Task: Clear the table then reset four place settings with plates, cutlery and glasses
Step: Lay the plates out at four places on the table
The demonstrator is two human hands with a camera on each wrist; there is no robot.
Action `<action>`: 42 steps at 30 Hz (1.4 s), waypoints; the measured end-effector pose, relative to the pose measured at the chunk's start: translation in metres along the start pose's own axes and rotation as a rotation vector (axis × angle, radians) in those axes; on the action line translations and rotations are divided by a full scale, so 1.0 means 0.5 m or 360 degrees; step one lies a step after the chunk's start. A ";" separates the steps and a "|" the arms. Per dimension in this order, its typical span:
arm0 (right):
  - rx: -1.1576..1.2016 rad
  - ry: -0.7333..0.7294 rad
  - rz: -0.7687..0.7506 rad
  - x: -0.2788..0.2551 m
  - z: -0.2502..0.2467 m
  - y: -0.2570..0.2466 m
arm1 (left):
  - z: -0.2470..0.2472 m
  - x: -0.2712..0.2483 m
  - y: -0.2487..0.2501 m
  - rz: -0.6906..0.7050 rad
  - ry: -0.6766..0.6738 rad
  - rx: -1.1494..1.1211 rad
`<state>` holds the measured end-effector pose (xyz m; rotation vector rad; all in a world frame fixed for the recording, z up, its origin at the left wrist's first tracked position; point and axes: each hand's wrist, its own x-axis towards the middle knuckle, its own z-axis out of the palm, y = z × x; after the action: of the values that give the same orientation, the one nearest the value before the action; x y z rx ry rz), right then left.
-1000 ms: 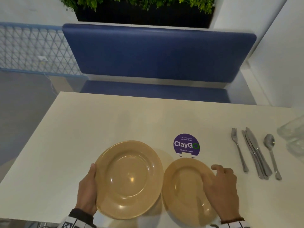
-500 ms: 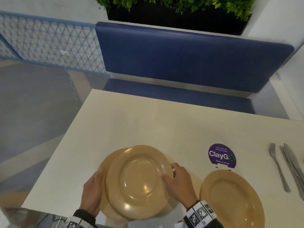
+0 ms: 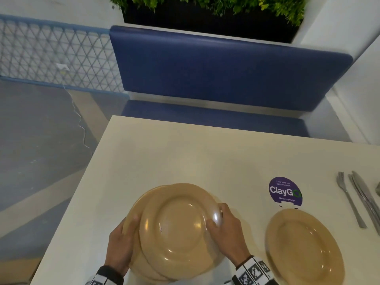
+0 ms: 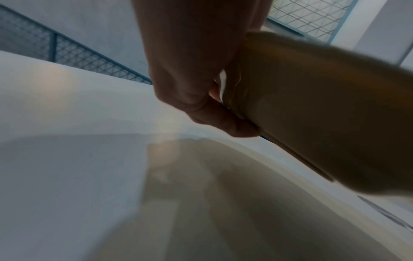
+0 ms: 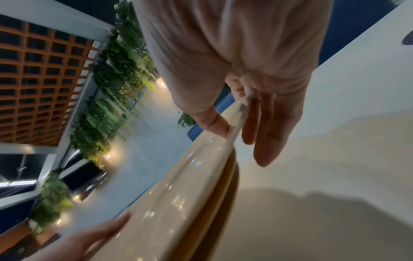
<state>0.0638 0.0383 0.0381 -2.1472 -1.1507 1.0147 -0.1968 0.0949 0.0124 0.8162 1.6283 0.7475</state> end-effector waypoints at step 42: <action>-0.0324 -0.0188 0.0423 0.063 0.047 0.073 | -0.110 0.095 0.096 0.0054 0.0557 -0.0202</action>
<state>0.0740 0.0481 -0.0136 -2.4809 -1.0816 1.1973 -0.2516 0.1583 0.0362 0.6477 1.8558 1.0519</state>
